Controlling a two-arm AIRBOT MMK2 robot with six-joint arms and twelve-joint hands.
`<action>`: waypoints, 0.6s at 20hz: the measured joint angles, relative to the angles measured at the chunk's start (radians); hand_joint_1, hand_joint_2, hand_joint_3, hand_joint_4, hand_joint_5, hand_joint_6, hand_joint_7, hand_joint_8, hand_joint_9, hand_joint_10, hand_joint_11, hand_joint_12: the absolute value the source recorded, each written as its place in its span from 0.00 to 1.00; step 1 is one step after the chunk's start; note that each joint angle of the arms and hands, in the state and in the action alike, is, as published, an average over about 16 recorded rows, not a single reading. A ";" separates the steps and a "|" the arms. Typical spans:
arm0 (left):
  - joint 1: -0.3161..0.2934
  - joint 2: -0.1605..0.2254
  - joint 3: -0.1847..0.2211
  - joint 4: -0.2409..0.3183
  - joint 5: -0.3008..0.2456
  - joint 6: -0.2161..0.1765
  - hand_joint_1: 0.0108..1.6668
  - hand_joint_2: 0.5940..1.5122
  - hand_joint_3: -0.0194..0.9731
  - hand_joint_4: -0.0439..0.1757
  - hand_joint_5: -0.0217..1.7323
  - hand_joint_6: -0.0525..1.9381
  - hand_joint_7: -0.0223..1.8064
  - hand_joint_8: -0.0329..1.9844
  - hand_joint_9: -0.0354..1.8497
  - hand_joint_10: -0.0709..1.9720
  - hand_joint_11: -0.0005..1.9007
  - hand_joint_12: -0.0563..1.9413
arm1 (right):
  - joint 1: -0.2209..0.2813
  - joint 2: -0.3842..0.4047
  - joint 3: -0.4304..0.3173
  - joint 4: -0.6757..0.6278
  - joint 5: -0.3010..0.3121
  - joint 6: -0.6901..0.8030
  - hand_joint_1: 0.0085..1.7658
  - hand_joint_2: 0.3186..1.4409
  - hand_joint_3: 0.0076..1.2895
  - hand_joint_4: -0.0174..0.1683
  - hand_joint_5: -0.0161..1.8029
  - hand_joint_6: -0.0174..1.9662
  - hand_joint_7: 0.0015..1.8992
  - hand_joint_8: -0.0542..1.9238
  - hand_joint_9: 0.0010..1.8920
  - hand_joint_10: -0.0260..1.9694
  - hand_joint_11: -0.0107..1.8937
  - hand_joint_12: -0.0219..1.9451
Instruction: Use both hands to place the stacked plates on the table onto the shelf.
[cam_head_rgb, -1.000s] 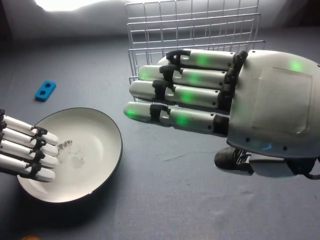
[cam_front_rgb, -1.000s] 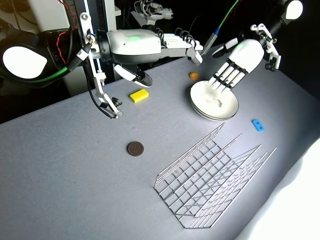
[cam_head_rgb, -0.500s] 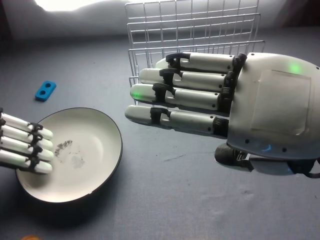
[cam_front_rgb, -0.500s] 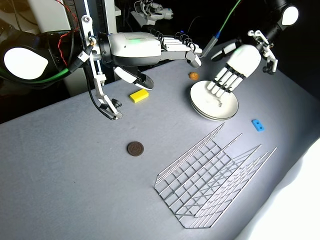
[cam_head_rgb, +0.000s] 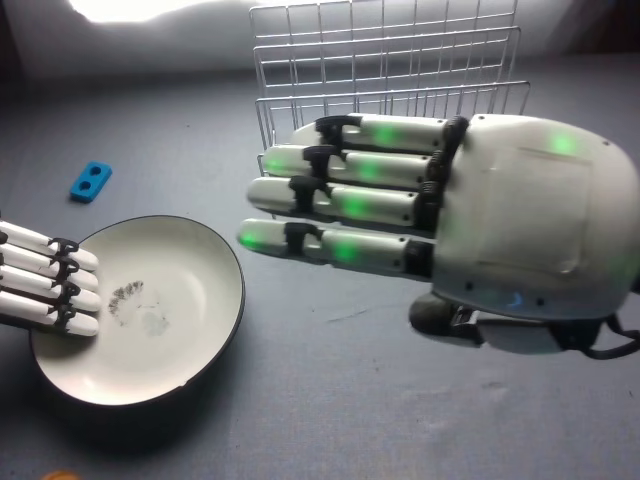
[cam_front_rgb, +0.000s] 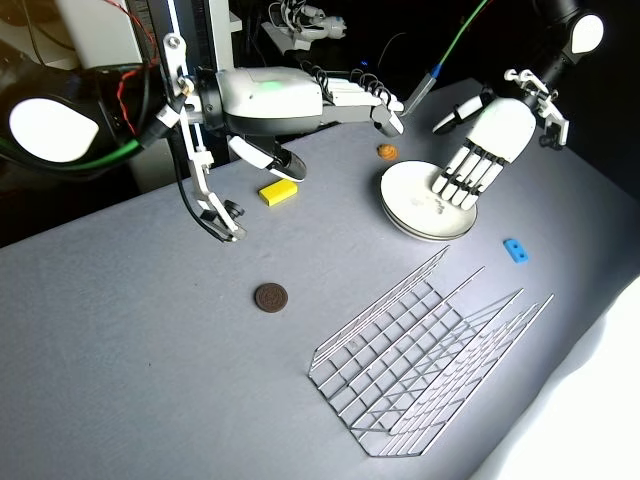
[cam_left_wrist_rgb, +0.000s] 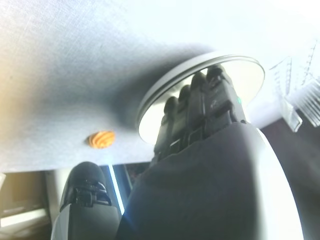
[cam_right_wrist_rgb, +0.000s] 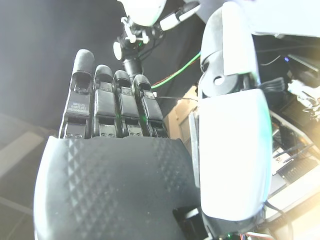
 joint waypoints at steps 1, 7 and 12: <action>0.002 -0.002 0.001 0.000 0.002 -0.001 0.00 0.56 0.03 0.19 0.02 0.02 0.02 0.01 0.03 0.04 0.01 0.02 | 0.002 -0.010 0.005 0.000 -0.005 0.000 0.63 0.59 0.01 0.11 0.04 0.02 0.02 0.03 0.04 0.01 0.02 0.33; 0.009 -0.005 -0.027 -0.004 0.021 -0.004 0.00 0.57 0.03 0.18 0.02 0.02 0.01 0.01 0.03 0.04 0.01 0.02 | 0.017 -0.075 0.041 0.001 -0.034 0.000 0.61 0.61 0.01 0.11 0.03 0.02 0.02 0.03 0.04 0.01 0.02 0.29; 0.000 -0.003 -0.094 -0.011 0.059 -0.007 0.00 0.57 0.03 0.18 0.01 0.02 0.01 0.01 0.03 0.04 0.01 0.03 | 0.025 -0.116 0.064 0.002 -0.052 -0.001 0.58 0.65 0.01 0.11 0.03 0.02 0.02 0.03 0.04 0.01 0.02 0.28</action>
